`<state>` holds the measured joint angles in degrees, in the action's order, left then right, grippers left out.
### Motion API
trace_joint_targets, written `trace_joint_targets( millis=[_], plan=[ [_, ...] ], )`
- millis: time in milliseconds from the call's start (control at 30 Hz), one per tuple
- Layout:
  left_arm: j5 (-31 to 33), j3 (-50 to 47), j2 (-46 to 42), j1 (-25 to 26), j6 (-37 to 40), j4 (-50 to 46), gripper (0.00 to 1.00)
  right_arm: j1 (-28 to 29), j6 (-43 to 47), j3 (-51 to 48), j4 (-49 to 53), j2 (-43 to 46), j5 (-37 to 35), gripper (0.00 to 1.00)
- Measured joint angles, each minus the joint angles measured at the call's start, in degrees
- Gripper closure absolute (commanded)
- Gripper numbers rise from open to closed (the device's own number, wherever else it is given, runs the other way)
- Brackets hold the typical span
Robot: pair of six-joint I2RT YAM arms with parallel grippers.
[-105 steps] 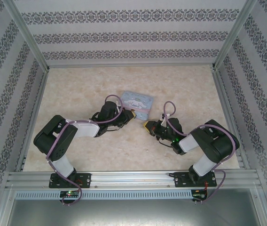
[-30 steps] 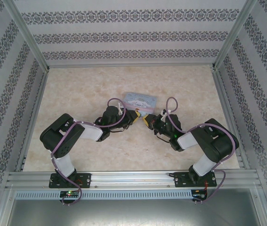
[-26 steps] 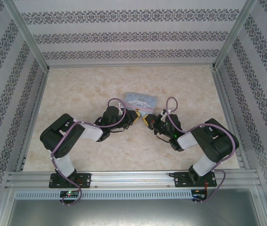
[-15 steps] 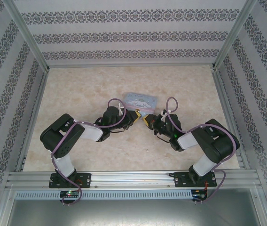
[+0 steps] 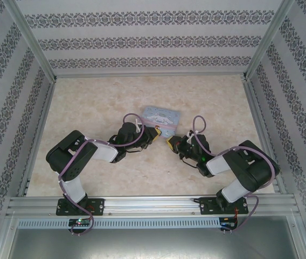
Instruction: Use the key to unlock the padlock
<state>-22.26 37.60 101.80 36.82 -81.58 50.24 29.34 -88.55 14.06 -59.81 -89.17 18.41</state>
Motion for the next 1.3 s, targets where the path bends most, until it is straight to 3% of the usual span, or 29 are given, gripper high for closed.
trace_joint_targets(
  millis=[1300],
  plan=[
    [0.3,-0.3,0.0,0.0,-1.0,-0.1,1.00,-0.4,0.3,4.2,1.7,-1.4,1.2,1.00]
  ],
)
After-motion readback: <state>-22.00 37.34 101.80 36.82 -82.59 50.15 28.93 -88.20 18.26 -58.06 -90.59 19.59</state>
